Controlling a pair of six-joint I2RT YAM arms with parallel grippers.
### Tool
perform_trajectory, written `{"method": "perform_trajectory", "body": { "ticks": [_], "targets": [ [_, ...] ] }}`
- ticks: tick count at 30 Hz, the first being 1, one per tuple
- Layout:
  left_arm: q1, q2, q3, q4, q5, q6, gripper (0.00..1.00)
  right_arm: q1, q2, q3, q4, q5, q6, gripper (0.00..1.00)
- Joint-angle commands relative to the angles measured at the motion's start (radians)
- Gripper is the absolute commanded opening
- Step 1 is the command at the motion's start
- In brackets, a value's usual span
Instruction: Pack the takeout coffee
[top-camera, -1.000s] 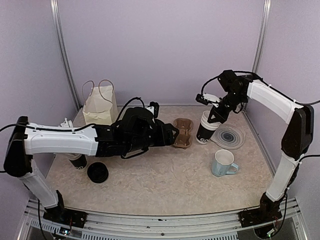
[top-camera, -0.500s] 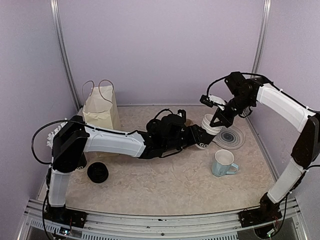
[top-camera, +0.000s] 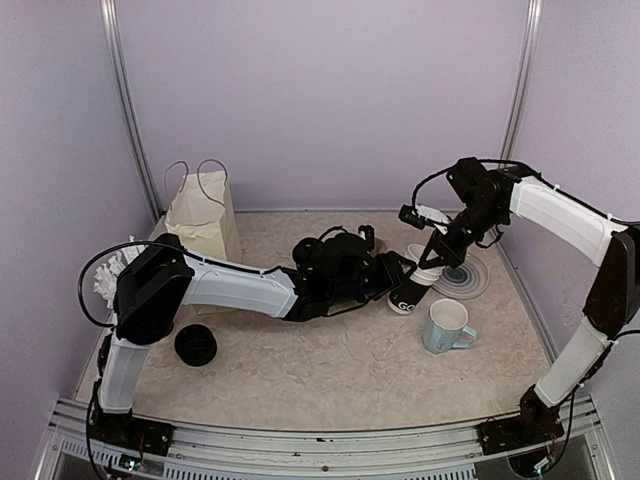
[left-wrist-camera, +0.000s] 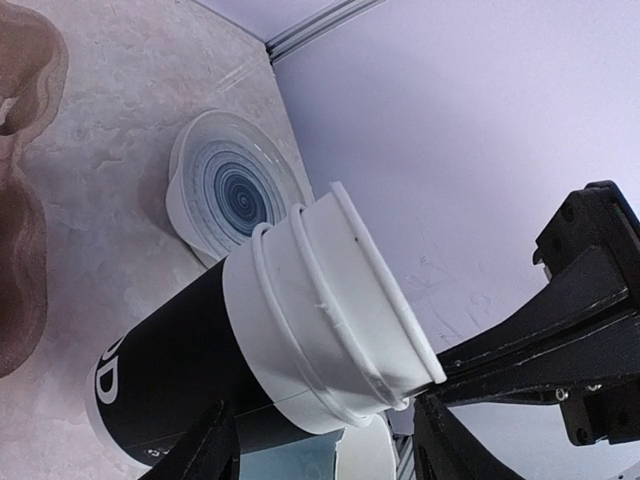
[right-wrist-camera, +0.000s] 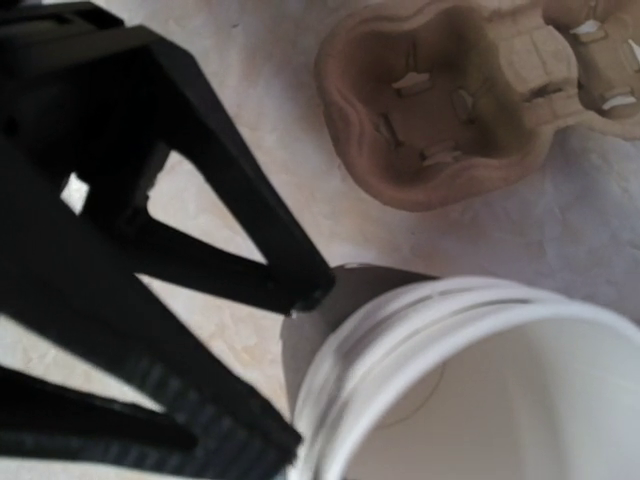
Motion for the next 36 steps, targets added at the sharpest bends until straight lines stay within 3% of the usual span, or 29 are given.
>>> {"method": "perform_trajectory", "body": {
  "ticks": [1, 21, 36],
  "targets": [
    [0.015, 0.019, 0.02, 0.033, 0.03, -0.031, 0.58, 0.018, -0.019, -0.004, 0.017, -0.025, 0.007, 0.0],
    [0.034, 0.118, 0.166, -0.143, -0.026, 0.006, 0.51, 0.037, -0.078, 0.064, 0.054, -0.025, -0.045, 0.0],
    [0.06, 0.129, 0.174, -0.199, -0.049, 0.014, 0.47, 0.095, -0.117, 0.086, 0.02, -0.024, -0.171, 0.0]
  ]
}}
